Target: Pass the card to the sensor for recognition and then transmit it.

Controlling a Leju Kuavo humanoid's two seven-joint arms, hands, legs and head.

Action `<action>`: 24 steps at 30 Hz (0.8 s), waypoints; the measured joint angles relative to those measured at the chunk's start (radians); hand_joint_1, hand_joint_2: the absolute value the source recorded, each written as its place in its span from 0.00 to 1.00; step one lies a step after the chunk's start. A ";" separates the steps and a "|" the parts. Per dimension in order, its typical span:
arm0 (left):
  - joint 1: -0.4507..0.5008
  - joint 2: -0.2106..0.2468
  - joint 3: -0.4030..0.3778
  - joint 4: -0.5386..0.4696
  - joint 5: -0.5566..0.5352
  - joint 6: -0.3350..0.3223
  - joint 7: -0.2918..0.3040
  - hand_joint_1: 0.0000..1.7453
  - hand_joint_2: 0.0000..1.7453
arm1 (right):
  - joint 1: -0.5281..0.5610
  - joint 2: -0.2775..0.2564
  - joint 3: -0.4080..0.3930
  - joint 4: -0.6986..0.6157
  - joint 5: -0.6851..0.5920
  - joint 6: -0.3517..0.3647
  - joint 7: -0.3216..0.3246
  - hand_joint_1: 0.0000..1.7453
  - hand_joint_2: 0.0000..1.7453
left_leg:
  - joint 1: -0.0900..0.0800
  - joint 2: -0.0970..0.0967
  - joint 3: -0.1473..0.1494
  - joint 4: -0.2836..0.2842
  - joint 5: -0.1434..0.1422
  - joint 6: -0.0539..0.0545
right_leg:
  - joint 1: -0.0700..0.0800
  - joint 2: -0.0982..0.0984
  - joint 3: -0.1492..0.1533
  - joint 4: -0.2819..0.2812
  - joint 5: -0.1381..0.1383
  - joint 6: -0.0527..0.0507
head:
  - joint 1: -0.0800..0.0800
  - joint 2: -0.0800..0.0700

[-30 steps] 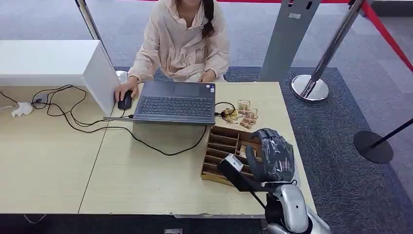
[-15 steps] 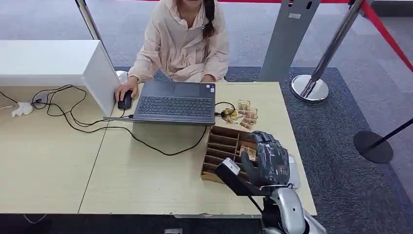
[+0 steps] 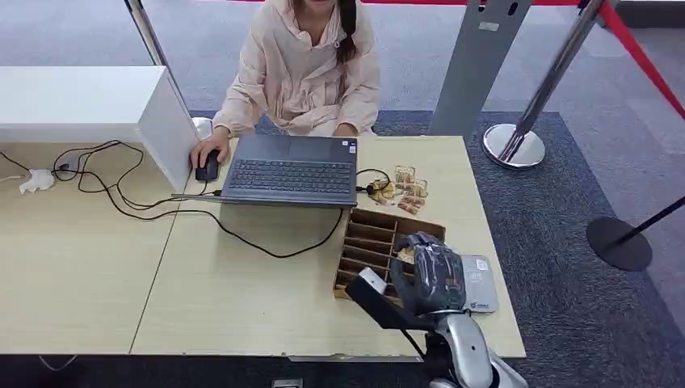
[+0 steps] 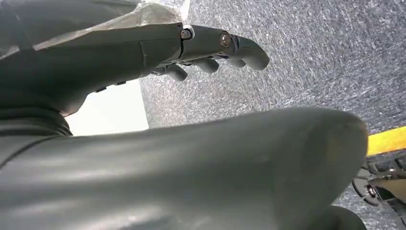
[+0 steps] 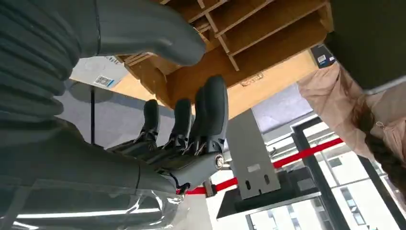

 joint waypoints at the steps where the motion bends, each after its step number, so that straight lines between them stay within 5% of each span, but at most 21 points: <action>1: 0.000 0.000 0.000 0.000 -0.001 0.000 0.000 0.00 0.00 | -0.003 0.003 0.002 0.008 -0.001 0.000 0.000 0.56 1.00 | 0.000 0.000 0.000 0.000 0.000 0.000 | 0.000 0.000 0.000 0.000 0.000 0.000 | 0.000 0.000; 8: 0.000 0.000 0.000 0.000 -0.007 -0.003 -0.001 0.00 0.00 | -0.033 0.020 0.013 0.044 -0.006 0.019 -0.009 0.54 1.00 | 0.000 0.000 0.000 0.000 0.000 0.000 | 0.000 0.000 0.000 0.000 0.000 0.000 | 0.000 0.000; 15: -0.001 0.000 0.000 0.000 -0.013 -0.011 -0.001 0.00 0.00 | -0.069 0.034 0.026 0.073 -0.029 0.049 -0.012 0.33 1.00 | 0.000 0.000 0.000 0.000 0.000 0.000 | 0.000 0.000 0.000 0.000 0.000 0.000 | 0.000 0.000; 24: -0.001 0.000 0.000 0.000 -0.010 -0.013 -0.002 0.00 0.00 | -0.090 0.048 0.042 0.103 -0.039 0.055 -0.012 0.33 1.00 | 0.000 0.000 0.000 0.000 0.000 0.000 | 0.000 0.000 0.000 0.000 0.000 0.000 | 0.000 0.000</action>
